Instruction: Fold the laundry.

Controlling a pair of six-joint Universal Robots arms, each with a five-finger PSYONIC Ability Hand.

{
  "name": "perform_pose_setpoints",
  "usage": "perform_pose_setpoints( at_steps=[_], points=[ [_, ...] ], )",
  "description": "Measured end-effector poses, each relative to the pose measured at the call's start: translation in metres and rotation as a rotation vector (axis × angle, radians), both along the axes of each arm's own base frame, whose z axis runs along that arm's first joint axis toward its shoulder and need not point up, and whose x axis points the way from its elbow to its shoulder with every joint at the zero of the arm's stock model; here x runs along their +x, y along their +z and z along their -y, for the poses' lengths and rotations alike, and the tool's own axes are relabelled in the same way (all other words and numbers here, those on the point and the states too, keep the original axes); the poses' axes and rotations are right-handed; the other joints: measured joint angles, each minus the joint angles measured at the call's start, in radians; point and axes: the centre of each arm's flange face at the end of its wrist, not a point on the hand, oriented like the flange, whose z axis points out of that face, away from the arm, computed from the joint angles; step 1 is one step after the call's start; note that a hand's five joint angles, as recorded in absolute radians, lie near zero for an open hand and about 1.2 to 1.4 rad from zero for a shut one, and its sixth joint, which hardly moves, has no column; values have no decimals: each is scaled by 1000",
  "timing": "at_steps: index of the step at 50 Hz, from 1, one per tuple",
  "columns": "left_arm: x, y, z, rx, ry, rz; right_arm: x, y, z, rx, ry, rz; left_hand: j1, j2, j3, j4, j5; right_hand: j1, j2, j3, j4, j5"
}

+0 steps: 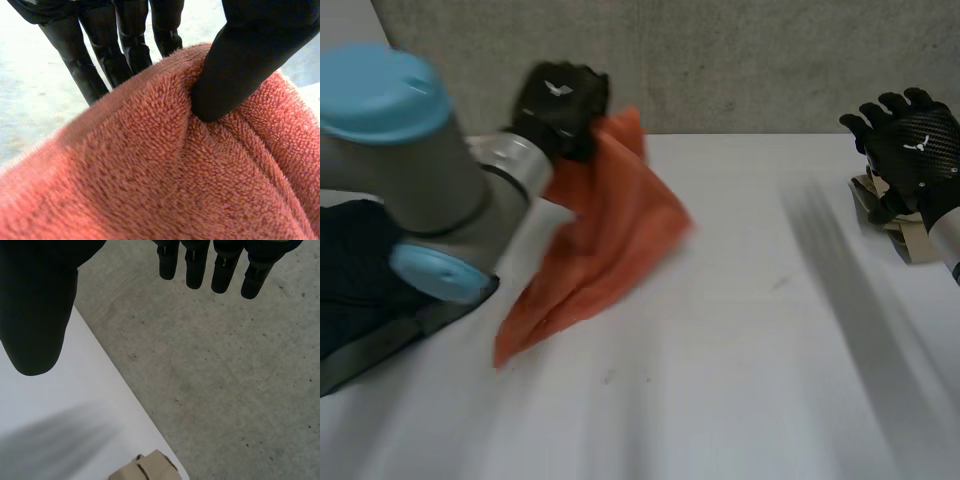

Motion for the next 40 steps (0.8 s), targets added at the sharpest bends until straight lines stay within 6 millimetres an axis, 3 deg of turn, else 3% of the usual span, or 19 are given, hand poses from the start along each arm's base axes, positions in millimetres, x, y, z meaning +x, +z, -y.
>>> perform_pose_setpoints(
  at_steps=[5,6,7,10,12,14,17,20,24,27,33,40],
  points=[
    [-32,-47,-2,84,-63,28,5,-10,2,64,-16,4,0,0,0,0,0,0,0,0,0,0],
    [-32,-47,-2,84,-63,28,5,-10,2,64,-16,4,0,0,0,0,0,0,0,0,0,0],
    [-41,-74,-4,133,-80,61,10,-19,3,115,-14,4,0,0,0,0,0,0,0,0,0,0],
    [-46,-99,-10,181,-97,97,14,-29,4,174,-9,3,0,-7,-8,-5,-1,0,0,0,0,0],
    [-47,-113,-18,214,-111,123,17,-37,4,221,-5,1,-24,-134,-125,-132,-54,0,0,0,0,0],
    [-47,-123,-31,243,-130,149,20,-51,6,311,1,0,-343,-450,-444,-458,-369,0,0,0,0,0],
    [-44,-111,-42,234,-139,147,23,-63,6,419,7,16,-468,-587,-583,-599,-515,0,0,0,0,0],
    [-37,-87,-51,200,-138,124,27,-69,4,518,8,67,-555,-676,-672,-692,-609,0,0,0,0,0],
    [-24,-58,-60,153,-125,104,35,-71,-3,658,-2,225,-611,-758,-754,-778,-692,0,0,0,0,0],
    [-13,-47,-63,133,-106,111,42,-71,-9,737,-6,352,-642,-790,-787,-809,-724,0,0,0,0,0],
    [11,-49,-61,138,-51,155,61,-78,-15,830,12,506,-659,-805,-804,-824,-742,0,0,0,0,0],
    [45,-65,-54,196,30,195,109,-103,-13,866,106,538,-712,-859,-855,-871,-793,16,27,28,26,24]
  ],
)
